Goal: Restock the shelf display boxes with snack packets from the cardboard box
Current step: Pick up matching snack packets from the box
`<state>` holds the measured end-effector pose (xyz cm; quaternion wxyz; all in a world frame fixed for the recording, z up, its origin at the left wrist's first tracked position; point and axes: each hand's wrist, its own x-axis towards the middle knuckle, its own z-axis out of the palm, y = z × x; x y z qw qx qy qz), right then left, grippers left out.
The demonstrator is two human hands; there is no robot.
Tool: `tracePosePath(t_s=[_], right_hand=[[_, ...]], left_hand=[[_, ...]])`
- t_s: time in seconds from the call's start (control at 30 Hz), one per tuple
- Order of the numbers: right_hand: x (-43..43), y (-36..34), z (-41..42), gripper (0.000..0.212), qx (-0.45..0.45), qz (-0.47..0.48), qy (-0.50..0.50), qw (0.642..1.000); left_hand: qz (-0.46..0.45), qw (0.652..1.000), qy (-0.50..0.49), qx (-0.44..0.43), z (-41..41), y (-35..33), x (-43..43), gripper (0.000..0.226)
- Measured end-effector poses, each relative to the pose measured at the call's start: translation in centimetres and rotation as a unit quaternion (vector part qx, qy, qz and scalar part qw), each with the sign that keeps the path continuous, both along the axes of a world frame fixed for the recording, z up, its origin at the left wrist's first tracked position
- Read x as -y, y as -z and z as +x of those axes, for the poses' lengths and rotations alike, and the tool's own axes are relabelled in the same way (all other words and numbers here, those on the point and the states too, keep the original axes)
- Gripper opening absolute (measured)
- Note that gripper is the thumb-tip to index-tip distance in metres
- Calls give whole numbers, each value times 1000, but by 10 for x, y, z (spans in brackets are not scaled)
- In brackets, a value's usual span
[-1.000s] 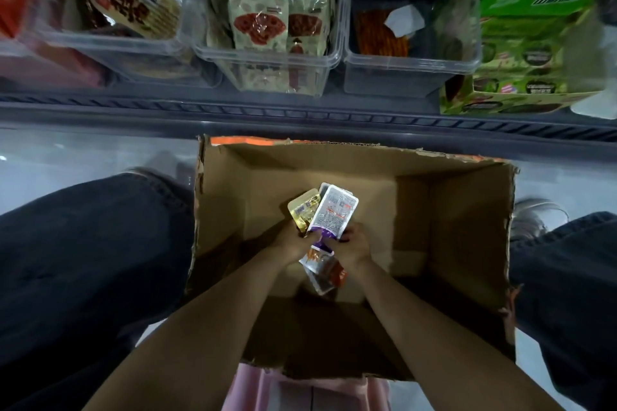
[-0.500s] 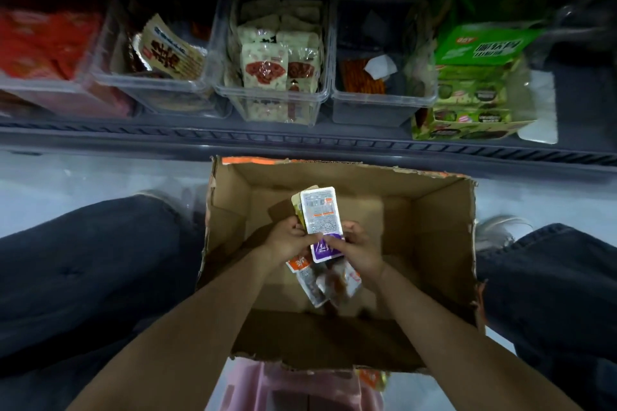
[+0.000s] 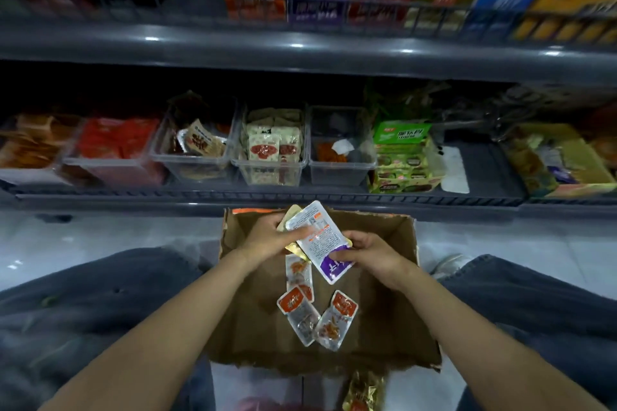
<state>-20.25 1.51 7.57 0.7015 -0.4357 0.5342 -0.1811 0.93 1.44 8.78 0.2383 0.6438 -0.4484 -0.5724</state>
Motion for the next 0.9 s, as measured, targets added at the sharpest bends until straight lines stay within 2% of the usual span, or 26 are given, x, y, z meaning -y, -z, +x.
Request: tracePosePath(t_s=[0.1,0.17,0.27,0.33,0.43,0.5,0.6,0.67,0.73,0.83,0.9], right_hand=[[3,-37,-3,32,6,-25,-32,999],[4,-56,-3,31,9,-51,3,999],[9,-80,1,36,39,-101,145,984],[13,-99,8,34,90,-109,190,972],[18,-125,24,27,161,-89,232,955],[22,-141,32,29,170,-105,243,949],[29,-163,36,33,133,-144,251,948],[34,-175,37,33,120,-159,246,948],[40,-186,41,38,105,-170,233,952],[43,-206,47,43,107,-180,195,958],[44,-219,47,40,133,-179,145,964]], left_hand=[[-22,998,58,28,1,-36,2,22],[-44,998,47,10,1,-55,1,12],[-52,992,-49,-106,-4,-80,1,13],[-49,972,-110,-202,-11,-100,2,11],[-61,958,-129,-249,-21,-126,5,14],[-80,965,-121,-218,-22,-138,8,21],[-183,978,-74,-66,-15,-152,19,54],[-282,959,6,41,-12,-165,25,62],[-329,931,105,119,-12,-178,28,63],[-294,924,192,153,-12,-194,31,78],[-280,938,182,94,-12,-202,34,68]])
